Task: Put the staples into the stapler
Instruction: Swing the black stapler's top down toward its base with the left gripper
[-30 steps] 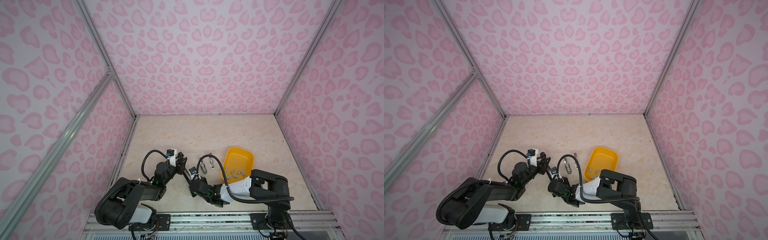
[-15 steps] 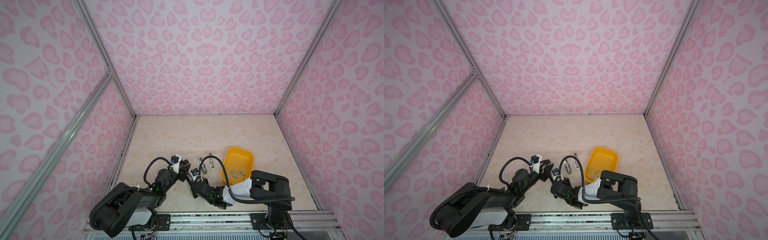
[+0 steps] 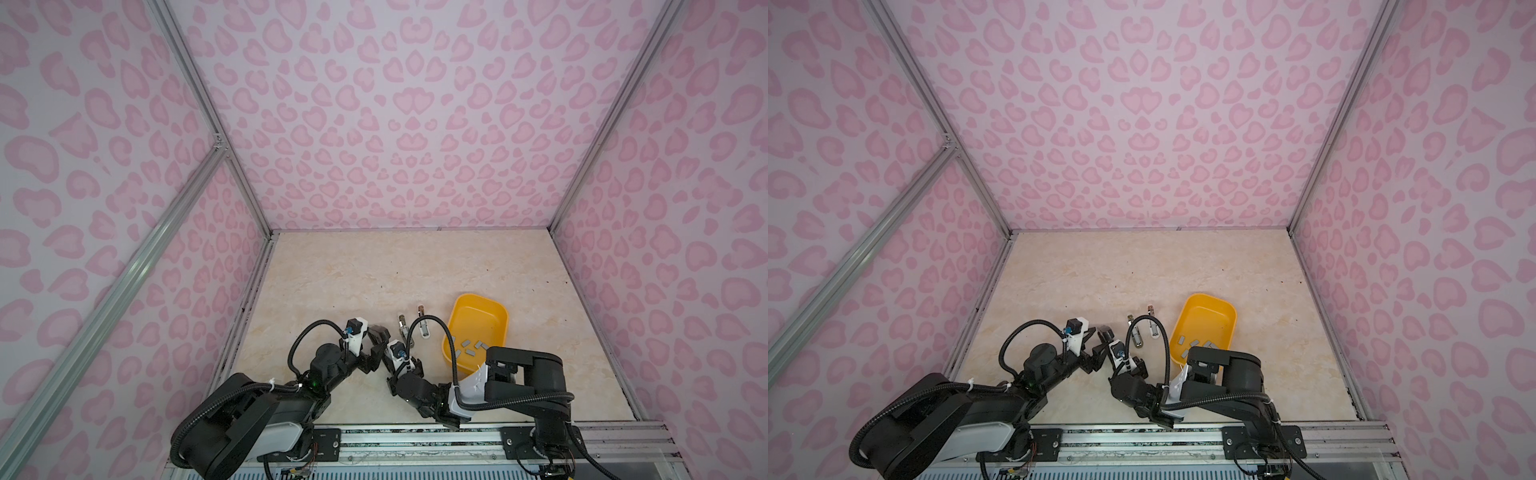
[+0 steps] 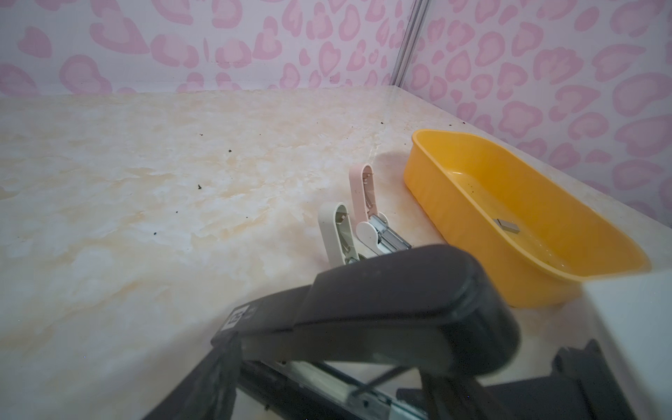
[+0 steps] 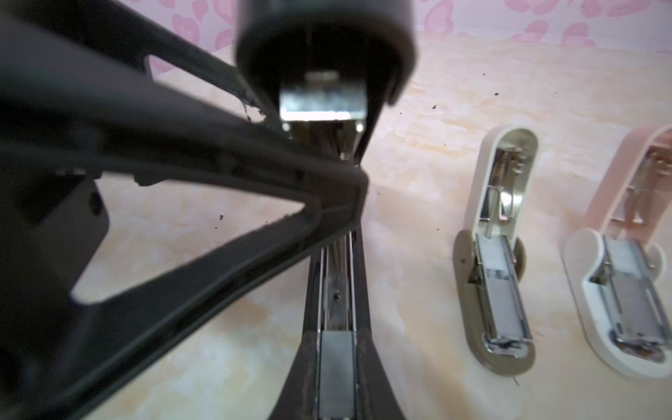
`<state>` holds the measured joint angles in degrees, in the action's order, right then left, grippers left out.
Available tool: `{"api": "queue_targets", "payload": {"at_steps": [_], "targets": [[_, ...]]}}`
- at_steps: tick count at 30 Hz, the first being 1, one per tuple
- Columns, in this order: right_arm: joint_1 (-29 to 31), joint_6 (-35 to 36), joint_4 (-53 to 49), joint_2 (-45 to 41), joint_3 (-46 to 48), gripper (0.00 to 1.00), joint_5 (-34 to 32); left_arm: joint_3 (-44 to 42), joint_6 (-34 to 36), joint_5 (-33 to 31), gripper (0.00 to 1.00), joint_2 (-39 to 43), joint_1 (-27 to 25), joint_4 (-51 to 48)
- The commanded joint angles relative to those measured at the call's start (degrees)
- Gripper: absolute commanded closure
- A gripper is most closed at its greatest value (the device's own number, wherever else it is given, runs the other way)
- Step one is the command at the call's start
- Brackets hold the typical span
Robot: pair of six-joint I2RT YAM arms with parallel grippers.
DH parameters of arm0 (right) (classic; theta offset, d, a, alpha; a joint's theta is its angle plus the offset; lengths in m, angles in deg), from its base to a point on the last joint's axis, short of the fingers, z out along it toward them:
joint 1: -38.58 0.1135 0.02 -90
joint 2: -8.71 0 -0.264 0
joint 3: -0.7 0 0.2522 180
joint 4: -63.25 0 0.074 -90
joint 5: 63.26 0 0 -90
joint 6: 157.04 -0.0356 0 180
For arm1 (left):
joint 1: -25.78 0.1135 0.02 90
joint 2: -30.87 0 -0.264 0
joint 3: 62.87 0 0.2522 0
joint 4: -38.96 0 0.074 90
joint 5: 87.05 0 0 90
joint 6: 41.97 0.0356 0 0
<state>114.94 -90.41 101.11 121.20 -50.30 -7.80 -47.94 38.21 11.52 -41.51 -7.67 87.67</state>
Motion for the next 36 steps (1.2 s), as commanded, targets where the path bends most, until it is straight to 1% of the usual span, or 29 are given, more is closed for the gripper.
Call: {"api": "queue_targets", "payload": {"at_steps": [1,4,8,13,16,20,22,24,26,28,29,32,36], "targets": [[0.1,0.6,4.5,0.5,0.1,1.0,-2.4,-0.1,0.9,1.1,0.2,0.7,-0.3,1.7],[0.1,0.5,4.8,0.5,0.3,1.0,-2.5,-0.4,0.7,0.1,0.19,1.6,-0.3,1.8],[0.1,0.3,5.7,0.4,1.0,1.0,-2.9,-1.7,0.2,-1.6,0.17,4.9,-0.3,1.7],[0.1,0.1,5.7,0.5,1.2,1.0,-2.9,-2.7,-0.9,-4.2,0.09,10.3,-0.3,0.2],[0.2,0.3,5.4,0.5,1.0,1.0,-3.1,-3.2,-1.4,-5.1,0.07,15.2,-0.3,-1.8],[0.3,0.6,5.1,0.8,0.6,1.0,-3.1,-3.6,-1.7,-6.2,0.05,22.9,-0.3,-6.9],[0.4,0.5,5.4,0.9,0.6,1.0,-3.0,-3.9,-2.1,-8.2,0.03,26.0,-0.3,-8.9],[0.4,0.6,5.4,1.0,0.5,1.0,-2.9,-4.2,-3.1,-11.5,0.0,27.4,-0.3,-10.0],[0.5,0.7,5.4,1.0,0.4,1.0,-2.8,-3.2,-4.3,-15.4,0.01,26.5,-0.3,-11.9],[0.7,1.0,5.0,0.5,0.3,1.0,-2.6,-1.5,-5.2,-17.5,0.01,23.6,-0.3,-13.2],[0.8,1.2,4.6,0.0,0.2,0.97,-2.7,-0.3,-5.6,-17.7,0.01,21.0,-0.3,-13.9],[0.9,1.3,3.6,-1.6,0.4,0.82,-2.7,4.0,-7.6,-18.5,0.0,13.4,-0.3,-15.6],[0.8,1.1,2.1,-4.2,1.2,0.67,-2.8,6.5,-9.7,-18.6,0.01,6.0,-0.3,-13.7]]}}
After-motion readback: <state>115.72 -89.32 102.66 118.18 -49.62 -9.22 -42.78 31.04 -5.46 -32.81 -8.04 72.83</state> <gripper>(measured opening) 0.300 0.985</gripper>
